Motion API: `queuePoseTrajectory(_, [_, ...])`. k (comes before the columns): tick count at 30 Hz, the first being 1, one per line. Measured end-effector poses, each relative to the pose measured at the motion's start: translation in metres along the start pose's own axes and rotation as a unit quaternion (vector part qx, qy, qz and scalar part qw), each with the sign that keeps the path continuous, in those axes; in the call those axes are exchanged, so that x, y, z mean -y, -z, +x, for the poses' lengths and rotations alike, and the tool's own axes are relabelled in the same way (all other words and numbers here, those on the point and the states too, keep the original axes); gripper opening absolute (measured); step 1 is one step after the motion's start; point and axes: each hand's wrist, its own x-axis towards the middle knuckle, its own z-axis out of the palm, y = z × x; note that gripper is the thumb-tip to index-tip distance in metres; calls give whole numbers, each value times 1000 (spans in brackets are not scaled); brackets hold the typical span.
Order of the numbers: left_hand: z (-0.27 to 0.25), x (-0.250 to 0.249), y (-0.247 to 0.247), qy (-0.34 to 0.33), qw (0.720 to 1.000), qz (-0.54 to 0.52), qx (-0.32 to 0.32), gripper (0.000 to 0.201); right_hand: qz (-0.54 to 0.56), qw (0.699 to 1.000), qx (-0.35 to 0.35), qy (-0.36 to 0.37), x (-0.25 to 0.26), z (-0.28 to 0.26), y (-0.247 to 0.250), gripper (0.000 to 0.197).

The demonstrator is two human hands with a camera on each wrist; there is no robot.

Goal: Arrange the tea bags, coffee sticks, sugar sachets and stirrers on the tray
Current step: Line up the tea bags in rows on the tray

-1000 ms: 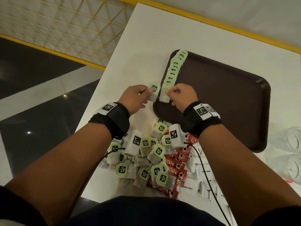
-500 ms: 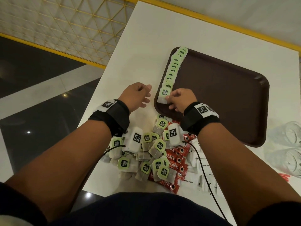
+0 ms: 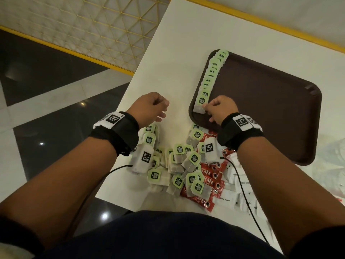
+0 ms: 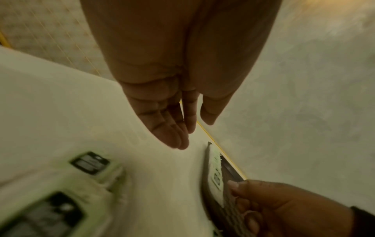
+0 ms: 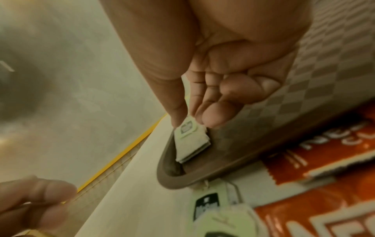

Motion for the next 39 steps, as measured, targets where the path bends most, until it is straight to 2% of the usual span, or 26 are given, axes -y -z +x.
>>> queuePoseTrajectory(4, [-15,18,19,-21,984,176,-21,21,-46,994,71,70,8,-27,-3,24])
queuePoseTrajectory(6, [-22,26,25,-23,972,234,-9,24,-85,983,110,119,8,-42,-8,22])
queuePoseTrajectory(8, [-28,33,29,-17,962,270,16,35,-124,969,153,149,9,-55,-14,19])
queuePoseTrajectory(11, [-33,41,28,-20,948,312,55,62,-176,943,215,181,10,-65,-25,22])
queuePoseTrajectory(14, [-33,44,24,-31,925,369,81,83,-249,913,251,204,12,-71,-36,36])
queuePoseTrajectory(17, [-31,47,20,-36,914,394,88,88,-319,885,260,217,11,-74,-45,53])
queuePoseTrajectory(21, [-30,49,20,-20,916,392,81,78,-338,877,267,210,9,-78,-50,57])
queuePoseTrajectory(26, [-31,47,21,-31,913,402,70,49,-356,870,262,220,10,-80,-52,44])
queuePoseTrajectory(32, [-29,46,24,-53,922,376,71,32,-330,881,263,213,10,-81,-52,44])
queuePoseTrajectory(39, [-28,34,33,-105,952,279,62,13,-279,901,257,209,12,-78,-41,20])
